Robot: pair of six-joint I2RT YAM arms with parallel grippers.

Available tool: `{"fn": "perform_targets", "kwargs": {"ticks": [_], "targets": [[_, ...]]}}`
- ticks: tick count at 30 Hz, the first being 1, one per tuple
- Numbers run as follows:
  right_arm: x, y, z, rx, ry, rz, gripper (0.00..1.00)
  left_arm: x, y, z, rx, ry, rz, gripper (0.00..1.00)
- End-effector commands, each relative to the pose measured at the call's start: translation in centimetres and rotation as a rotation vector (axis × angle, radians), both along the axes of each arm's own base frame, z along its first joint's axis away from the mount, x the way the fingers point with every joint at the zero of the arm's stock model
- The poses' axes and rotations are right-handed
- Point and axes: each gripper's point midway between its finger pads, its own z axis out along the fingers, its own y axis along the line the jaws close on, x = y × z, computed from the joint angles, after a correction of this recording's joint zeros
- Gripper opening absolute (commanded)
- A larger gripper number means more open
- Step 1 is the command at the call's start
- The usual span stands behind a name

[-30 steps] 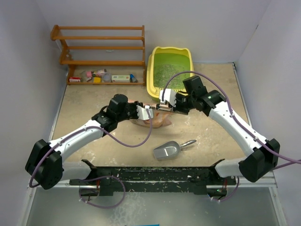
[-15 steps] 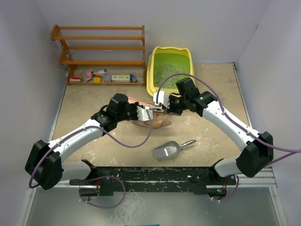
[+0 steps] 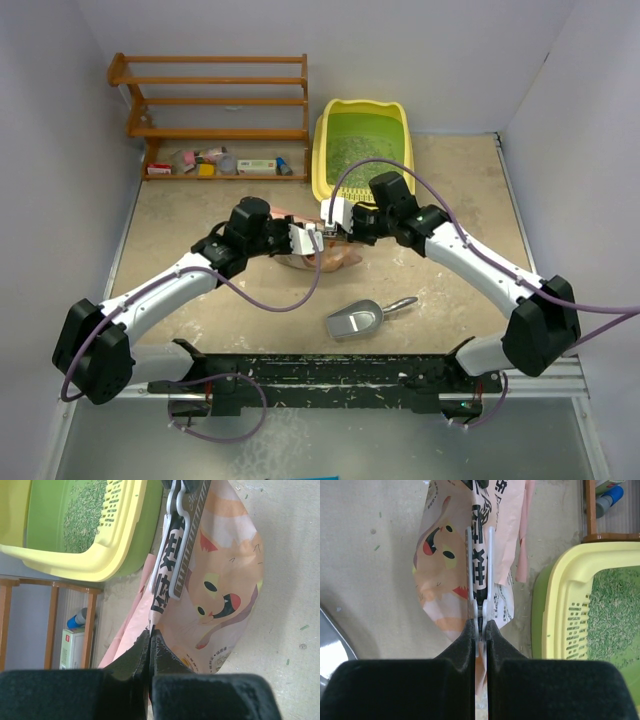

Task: Fill the litter box with clean litter

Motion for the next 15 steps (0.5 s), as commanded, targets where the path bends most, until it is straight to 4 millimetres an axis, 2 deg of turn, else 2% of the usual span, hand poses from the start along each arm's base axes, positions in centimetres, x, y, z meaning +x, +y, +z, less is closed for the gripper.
{"fn": "perform_targets", "kwargs": {"ticks": [1,8,13,14,15], "targets": [[0.7,2.1,1.2,0.097,-0.044,0.016,0.00,0.4,-1.5,5.8,-0.140,-0.100,-0.039,0.00],[1.0,3.4,2.6,0.199,-0.083,0.014,0.00,0.4,-1.8,5.5,-0.157,-0.079,-0.042,0.00],[1.1,3.7,2.8,0.212,-0.069,0.010,0.00,0.4,-1.8,5.4,-0.165,-0.070,-0.033,0.00],[1.2,3.6,2.9,0.211,-0.068,-0.006,0.05,0.6,-1.7,5.4,-0.167,-0.072,-0.019,0.00],[1.3,3.4,2.9,0.209,-0.062,-0.022,0.15,0.8,-1.4,5.4,-0.170,-0.073,0.003,0.00]]}}
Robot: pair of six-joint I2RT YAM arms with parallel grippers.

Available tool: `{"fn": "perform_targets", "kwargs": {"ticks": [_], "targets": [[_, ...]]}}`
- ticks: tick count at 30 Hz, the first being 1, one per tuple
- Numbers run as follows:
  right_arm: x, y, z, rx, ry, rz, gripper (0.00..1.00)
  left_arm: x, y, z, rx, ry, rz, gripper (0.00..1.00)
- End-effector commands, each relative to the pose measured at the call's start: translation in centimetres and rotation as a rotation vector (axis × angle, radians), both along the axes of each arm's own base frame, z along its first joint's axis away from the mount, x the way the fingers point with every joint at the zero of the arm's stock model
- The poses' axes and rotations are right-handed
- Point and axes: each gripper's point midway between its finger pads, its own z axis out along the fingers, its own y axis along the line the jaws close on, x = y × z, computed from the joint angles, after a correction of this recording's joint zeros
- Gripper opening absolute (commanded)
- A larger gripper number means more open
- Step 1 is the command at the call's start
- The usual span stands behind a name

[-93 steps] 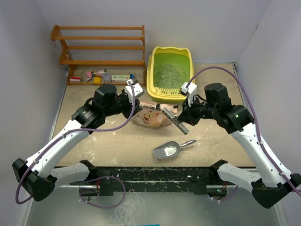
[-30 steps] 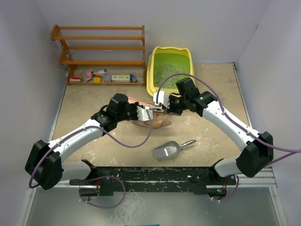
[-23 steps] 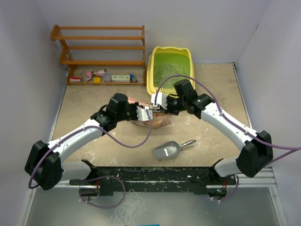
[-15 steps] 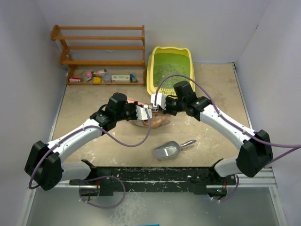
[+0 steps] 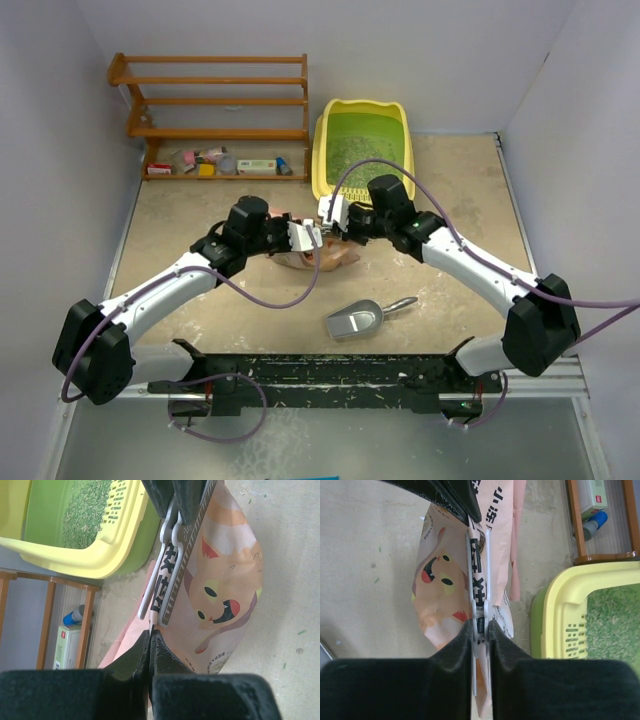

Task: Fill the litter box with clean litter

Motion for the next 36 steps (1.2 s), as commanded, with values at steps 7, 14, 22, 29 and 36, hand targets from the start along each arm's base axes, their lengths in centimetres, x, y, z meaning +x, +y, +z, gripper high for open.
{"fn": "perform_targets", "kwargs": {"ticks": [7,14,22,29,36], "targets": [[-0.2,0.1,3.5,0.081,-0.019,-0.057,0.51,0.8,-0.6,6.3,-0.188,-0.104,0.063,0.51],[-1.2,-2.6,7.3,0.193,0.029,-0.274,0.63,0.6,0.7,10.5,-0.344,-0.032,0.223,0.99],[3.2,-17.0,6.4,0.155,0.306,-1.105,0.72,4.8,12.7,12.7,-0.579,0.142,1.089,0.99],[3.0,-22.6,7.6,0.479,0.409,-1.348,0.74,5.4,18.2,10.5,-0.915,0.493,1.108,0.99],[1.2,-23.3,8.4,0.633,0.416,-1.405,0.79,3.8,18.7,8.0,-0.959,0.537,1.186,0.99]]}}
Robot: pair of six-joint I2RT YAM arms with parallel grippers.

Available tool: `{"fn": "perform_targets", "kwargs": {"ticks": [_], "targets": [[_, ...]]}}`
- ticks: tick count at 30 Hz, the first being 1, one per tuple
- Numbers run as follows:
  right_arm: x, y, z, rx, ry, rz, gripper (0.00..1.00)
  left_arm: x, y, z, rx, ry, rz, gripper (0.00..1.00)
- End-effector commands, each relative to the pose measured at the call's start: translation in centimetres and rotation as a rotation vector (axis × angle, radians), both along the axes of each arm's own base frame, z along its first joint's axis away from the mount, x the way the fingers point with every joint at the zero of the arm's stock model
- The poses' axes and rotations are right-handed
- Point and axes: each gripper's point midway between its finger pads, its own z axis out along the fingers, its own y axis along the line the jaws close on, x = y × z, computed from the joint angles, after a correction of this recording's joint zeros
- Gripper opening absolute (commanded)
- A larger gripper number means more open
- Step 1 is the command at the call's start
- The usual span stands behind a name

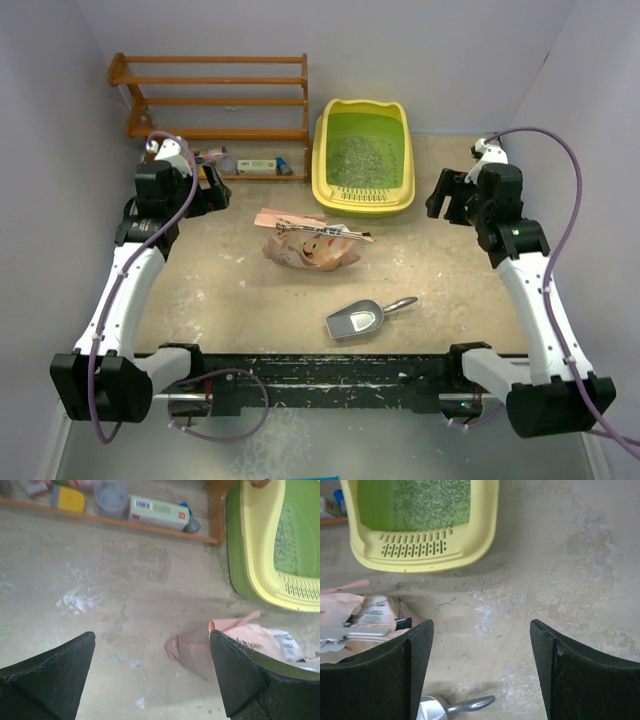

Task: Fill the litter box with clean litter

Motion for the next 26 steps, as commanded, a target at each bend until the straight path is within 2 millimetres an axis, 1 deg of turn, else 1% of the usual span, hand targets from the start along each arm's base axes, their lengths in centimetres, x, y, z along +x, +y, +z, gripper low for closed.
{"fn": "perform_targets", "kwargs": {"ticks": [1,5,8,10,12,15,19,22,26], "targets": [[-0.8,1.0,1.3,0.132,-0.051,-0.040,0.79,-2.0,-1.0,0.5,-0.105,-0.022,0.009,0.99],[-1.7,0.8,0.3,0.124,-0.039,-0.042,0.79,-3.3,-0.8,-0.2,-0.104,-0.043,0.019,0.99],[-2.4,0.3,-0.2,0.104,-0.043,-0.060,0.78,-4.0,-0.6,-0.4,-0.099,-0.072,0.022,0.99],[-2.9,0.2,-0.1,0.099,-0.059,-0.058,0.78,-4.3,-0.5,-0.1,-0.088,-0.092,0.020,0.99],[-3.6,0.1,-0.9,0.096,-0.063,-0.052,0.78,-4.7,-0.5,0.3,-0.064,-0.112,0.002,0.99],[-4.7,-0.4,-1.1,0.081,-0.083,-0.064,0.79,-5.0,0.2,0.3,-0.064,-0.110,0.052,0.99],[-5.7,-0.8,-1.5,0.080,-0.099,-0.085,0.80,-5.1,0.4,0.2,-0.087,-0.103,0.083,0.99],[-6.1,-0.9,-1.6,0.078,-0.107,-0.085,0.80,-5.0,-0.1,0.5,-0.081,-0.115,0.050,0.99],[-6.6,-2.1,-2.1,0.047,-0.073,-0.150,0.80,-4.6,-0.8,0.7,-0.087,-0.123,0.008,0.99]]}}
